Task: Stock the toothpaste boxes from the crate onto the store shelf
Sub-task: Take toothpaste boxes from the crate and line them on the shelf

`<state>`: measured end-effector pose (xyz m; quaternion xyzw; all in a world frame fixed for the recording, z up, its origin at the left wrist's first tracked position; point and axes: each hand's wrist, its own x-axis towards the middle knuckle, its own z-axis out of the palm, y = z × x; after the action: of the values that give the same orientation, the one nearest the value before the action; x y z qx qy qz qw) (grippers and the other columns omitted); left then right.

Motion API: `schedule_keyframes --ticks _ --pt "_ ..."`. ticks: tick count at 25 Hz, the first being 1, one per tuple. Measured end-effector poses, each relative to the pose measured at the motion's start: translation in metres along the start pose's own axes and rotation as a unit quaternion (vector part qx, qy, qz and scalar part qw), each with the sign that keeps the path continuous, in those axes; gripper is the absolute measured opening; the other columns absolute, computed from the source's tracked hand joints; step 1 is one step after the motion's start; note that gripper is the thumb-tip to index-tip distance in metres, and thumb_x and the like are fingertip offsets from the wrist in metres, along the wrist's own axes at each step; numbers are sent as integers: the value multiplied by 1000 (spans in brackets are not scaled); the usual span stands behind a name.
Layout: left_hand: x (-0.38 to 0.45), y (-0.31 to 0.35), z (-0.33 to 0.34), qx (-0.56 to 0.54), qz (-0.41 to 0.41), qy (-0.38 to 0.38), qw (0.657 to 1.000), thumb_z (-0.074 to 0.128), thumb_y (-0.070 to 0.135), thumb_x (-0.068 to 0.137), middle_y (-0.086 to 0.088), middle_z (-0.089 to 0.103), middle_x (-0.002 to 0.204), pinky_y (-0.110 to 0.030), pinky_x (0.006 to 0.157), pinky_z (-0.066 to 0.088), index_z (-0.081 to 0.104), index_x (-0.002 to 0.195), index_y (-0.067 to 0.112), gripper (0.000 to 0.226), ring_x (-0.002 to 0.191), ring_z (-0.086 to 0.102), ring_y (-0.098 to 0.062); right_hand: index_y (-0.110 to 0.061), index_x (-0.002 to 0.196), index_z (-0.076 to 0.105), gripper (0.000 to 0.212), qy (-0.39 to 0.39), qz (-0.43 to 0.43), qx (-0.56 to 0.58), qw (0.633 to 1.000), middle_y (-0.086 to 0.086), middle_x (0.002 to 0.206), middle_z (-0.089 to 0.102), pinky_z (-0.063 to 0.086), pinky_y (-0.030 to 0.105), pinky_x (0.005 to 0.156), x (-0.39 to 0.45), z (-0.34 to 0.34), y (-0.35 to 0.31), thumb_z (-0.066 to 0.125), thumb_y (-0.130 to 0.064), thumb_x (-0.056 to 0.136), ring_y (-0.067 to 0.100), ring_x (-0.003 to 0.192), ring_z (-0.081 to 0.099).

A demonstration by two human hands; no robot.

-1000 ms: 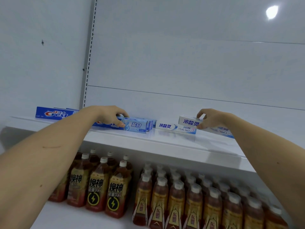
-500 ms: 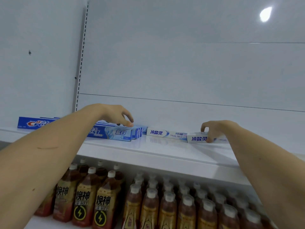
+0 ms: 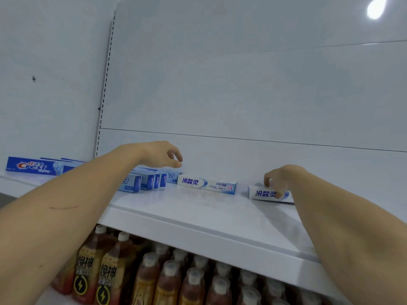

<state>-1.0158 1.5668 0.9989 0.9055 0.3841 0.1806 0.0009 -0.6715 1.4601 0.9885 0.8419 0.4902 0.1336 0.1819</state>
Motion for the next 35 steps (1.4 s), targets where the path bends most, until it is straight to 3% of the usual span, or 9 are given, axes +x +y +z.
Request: schedule_keyframes --ticks 5,10,14,16,20,24,27,29,35 --pt "-27 33 -2 30 -37 21 999 53 52 93 5 53 130 -41 109 36 59 122 40 32 121 49 -18 -26 133 52 47 41 -32 155 987 3 134 57 46 42 100 -3 -3 -18 57 -12 88 28 113 58" --pt "-69 43 -9 31 -76 32 996 53 51 94 5 52 133 -41 109 35 58 126 38 35 124 45 -18 -24 119 62 49 171 -53 190 965 4 131 54 47 42 98 -13 -19 -31 39 -1 82 29 116 52" --pt "-99 40 -9 -9 -88 51 995 51 51 95 2 54 132 -41 107 39 58 127 34 37 119 49 -18 -22 119 63 46 216 -62 248 942 4 128 57 47 37 91 -63 -31 -45 38 -2 87 29 114 55" --pt "-113 40 -5 -37 -88 76 993 49 51 96 0 55 133 -40 105 40 57 129 31 39 119 51 -20 -16 123 63 45 234 -82 339 907 7 130 57 46 38 98 -92 -38 -52 38 0 90 31 119 53" --pt "-150 32 4 -103 -86 100 986 39 53 99 -6 50 143 -38 105 39 51 137 26 48 121 54 -24 -11 119 64 29 239 -102 556 790 11 128 60 43 35 100 -153 -42 -81 47 -8 95 29 118 55" --pt "-199 11 9 -175 -84 111 975 29 56 100 -1 41 153 -38 114 28 42 146 25 56 138 40 -23 -4 128 57 37 231 -120 623 738 7 120 57 40 30 90 -226 -35 -131 48 -28 101 22 106 54" --pt "-242 -1 29 -227 -64 115 965 26 54 102 1 36 156 -35 114 23 37 149 23 58 144 32 -20 -10 123 60 30 282 -127 714 628 2 115 60 45 25 84 -282 -28 -179 51 -28 100 15 100 55" --pt "-271 -8 49 -257 -58 112 958 26 53 102 1 39 154 -33 113 25 38 148 23 57 143 33 -19 -14 118 62 24 295 -128 749 578 0 115 64 48 28 91 -310 -16 -217 51 -25 100 14 106 59" --pt "-358 -26 161 -281 -81 55 955 25 57 101 0 46 149 -41 114 32 43 146 25 58 139 41 -22 -16 132 59 38 176 -148 778 585 -5 131 60 42 30 106 -374 102 -336 39 -35 104 8 122 54"
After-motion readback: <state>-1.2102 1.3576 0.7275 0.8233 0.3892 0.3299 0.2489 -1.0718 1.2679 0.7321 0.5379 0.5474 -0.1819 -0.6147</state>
